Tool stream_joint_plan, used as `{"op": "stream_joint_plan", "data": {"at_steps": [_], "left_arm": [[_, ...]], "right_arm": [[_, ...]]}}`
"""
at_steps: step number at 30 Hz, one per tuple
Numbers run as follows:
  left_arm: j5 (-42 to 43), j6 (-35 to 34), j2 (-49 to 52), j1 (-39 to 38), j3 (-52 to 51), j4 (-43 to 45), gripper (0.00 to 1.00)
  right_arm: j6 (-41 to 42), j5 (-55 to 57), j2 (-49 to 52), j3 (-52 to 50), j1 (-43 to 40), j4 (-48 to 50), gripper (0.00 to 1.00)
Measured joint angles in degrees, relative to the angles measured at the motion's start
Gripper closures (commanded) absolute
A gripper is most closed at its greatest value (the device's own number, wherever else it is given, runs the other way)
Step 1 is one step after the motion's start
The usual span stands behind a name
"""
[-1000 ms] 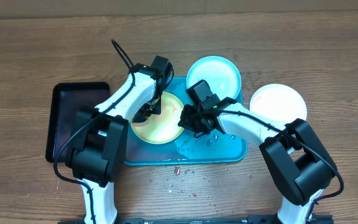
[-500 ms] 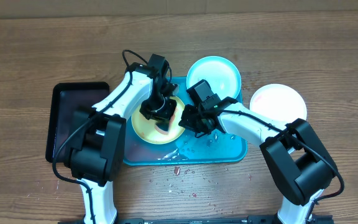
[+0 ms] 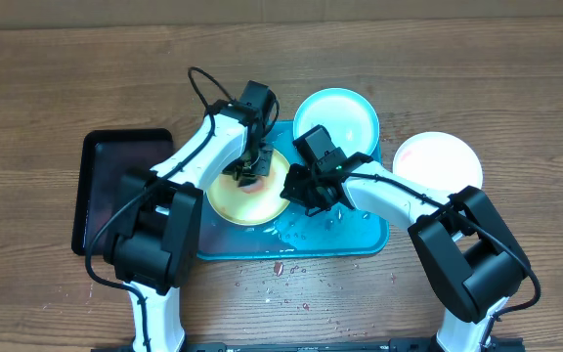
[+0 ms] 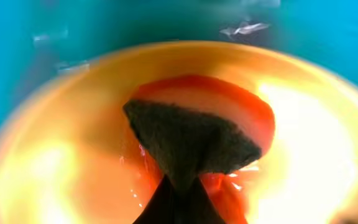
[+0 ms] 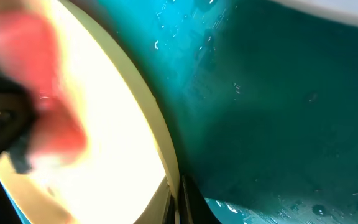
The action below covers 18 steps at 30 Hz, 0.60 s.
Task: Clean dirty plates on tray and stack at the side
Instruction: 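Scrub the yellow plate with the sponge while right gripper holds rim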
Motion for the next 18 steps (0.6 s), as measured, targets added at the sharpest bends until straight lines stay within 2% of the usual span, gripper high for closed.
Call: {"op": "stream_joint_plan", "data": {"at_steps": [3,7,18], "left_arm": [[-9.5,-6.6,0.0,0.2,0.0,-3.6,0.96],[-15.0,-10.4,0.0,0.2,-0.1,-6.6,0.96],[-5.0,-6.3,0.0,1.0,-0.2,-7.4,0.96]], "right_arm": [[0.0,0.0,0.0,0.0,0.0,0.0,0.96],[0.0,-0.1,0.0,0.0,0.0,0.0,0.96],[-0.1,-0.1,0.0,0.0,0.0,-0.1,0.96]]}}
